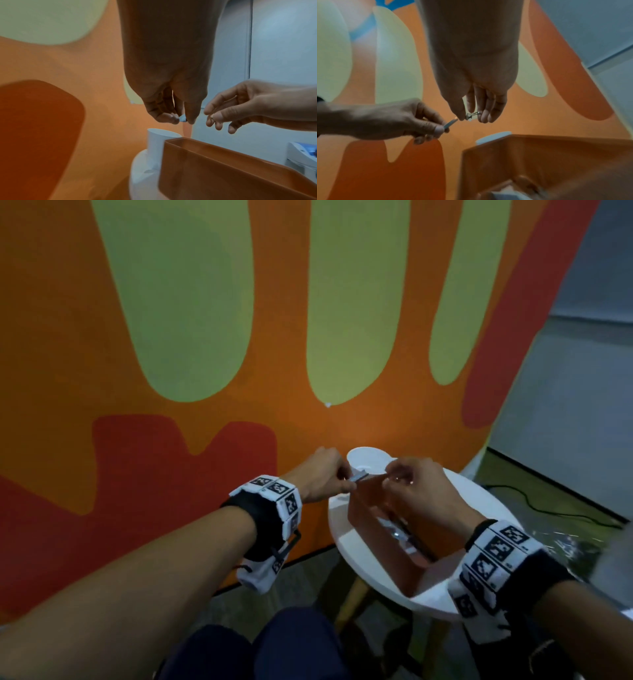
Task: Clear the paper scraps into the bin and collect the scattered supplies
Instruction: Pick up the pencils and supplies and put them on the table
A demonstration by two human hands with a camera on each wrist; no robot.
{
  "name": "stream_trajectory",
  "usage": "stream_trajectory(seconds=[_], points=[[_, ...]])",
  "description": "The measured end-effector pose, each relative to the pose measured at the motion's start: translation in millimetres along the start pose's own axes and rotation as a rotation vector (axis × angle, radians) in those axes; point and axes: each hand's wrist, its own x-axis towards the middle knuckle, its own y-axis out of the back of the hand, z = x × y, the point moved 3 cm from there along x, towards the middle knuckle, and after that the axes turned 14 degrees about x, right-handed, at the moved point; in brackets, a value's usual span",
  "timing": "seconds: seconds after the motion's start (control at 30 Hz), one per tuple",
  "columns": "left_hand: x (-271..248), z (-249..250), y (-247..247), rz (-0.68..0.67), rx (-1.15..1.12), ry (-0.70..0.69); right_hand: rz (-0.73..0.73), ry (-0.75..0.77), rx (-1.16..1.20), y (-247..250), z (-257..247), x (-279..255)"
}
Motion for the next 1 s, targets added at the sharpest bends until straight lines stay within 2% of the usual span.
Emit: stream_trajectory(seconds=[0.07, 0.23, 0.4, 0.5, 0.6, 0.8, 0.9, 1.0], points=[[10, 14, -9, -0.009, -0.029, -0.011, -0.014, -0.023, -0.056, 6, 10, -7], [12, 16, -16, -0.009, -0.052, -0.015, -0.168, -0.083, -0.163, 3, 14, -6], [-25, -38, -1, 0.004, -0.023, 0.060, -0.204, 0.055, -0.069, -32, -20, 12], [-67, -86, -5, -0.003, -0.021, 0.159, -0.315, 0.153, -0.021, -88, -47, 23], [-113, -136, -22, -0.046, -0.033, 0.277, -0.489, 0.217, 0.000, -158, -67, 29], [-210, -236, -97, -0.127, -0.101, 0.536, -0.800, 0.085, 0.043, -309, -52, 26], [-253, -274, -156, -0.189, -0.169, 0.668, -0.908, 0.025, 0.031, -384, -24, 12], [-280, -292, -216, -0.238, -0.202, 0.757, -1.001, -0.067, 0.029, -452, 17, -4]])
